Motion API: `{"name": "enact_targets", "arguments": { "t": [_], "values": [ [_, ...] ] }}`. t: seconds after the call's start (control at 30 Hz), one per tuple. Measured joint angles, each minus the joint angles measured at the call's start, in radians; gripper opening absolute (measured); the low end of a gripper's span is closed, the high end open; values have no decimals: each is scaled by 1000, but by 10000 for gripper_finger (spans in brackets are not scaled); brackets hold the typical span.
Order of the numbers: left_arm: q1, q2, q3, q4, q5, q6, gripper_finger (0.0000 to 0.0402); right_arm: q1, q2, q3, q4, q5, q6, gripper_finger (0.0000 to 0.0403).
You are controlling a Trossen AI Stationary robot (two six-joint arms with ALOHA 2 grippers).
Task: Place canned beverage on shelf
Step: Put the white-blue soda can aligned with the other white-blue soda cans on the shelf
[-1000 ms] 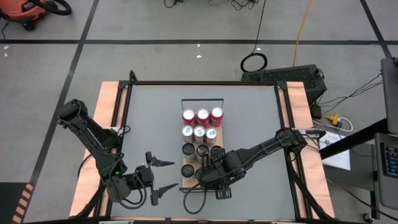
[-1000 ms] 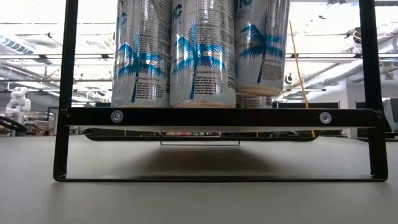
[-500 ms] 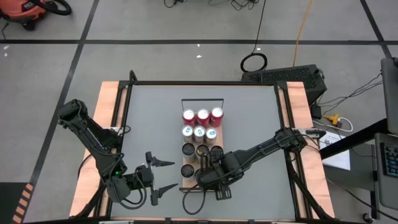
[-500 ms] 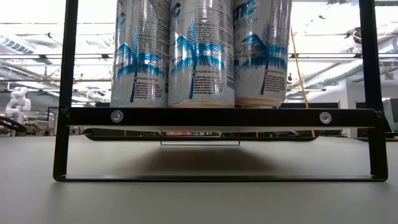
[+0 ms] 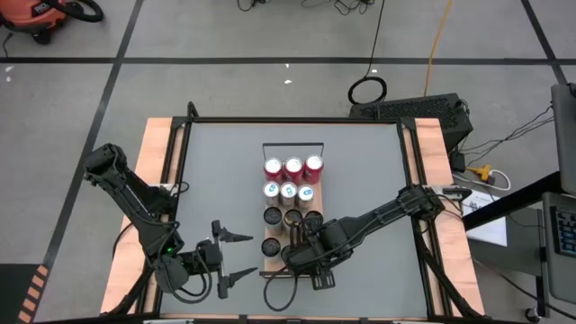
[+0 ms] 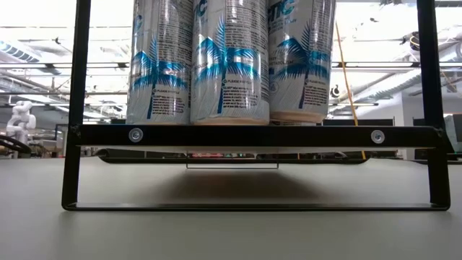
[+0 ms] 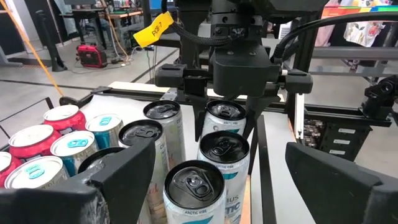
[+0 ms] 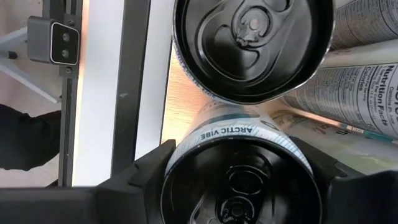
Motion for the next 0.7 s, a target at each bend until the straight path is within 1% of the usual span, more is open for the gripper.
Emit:
{"name": "enact_targets", "arguments": {
  "t": [0.53,0.7],
  "values": [
    [0,0,0,0,0,-1,361,-1,0,0,-4,-12,-7,216],
    [0,0,0,0,0,-1,361,-4,1,0,-4,-26,-7,231]
  ]
}}
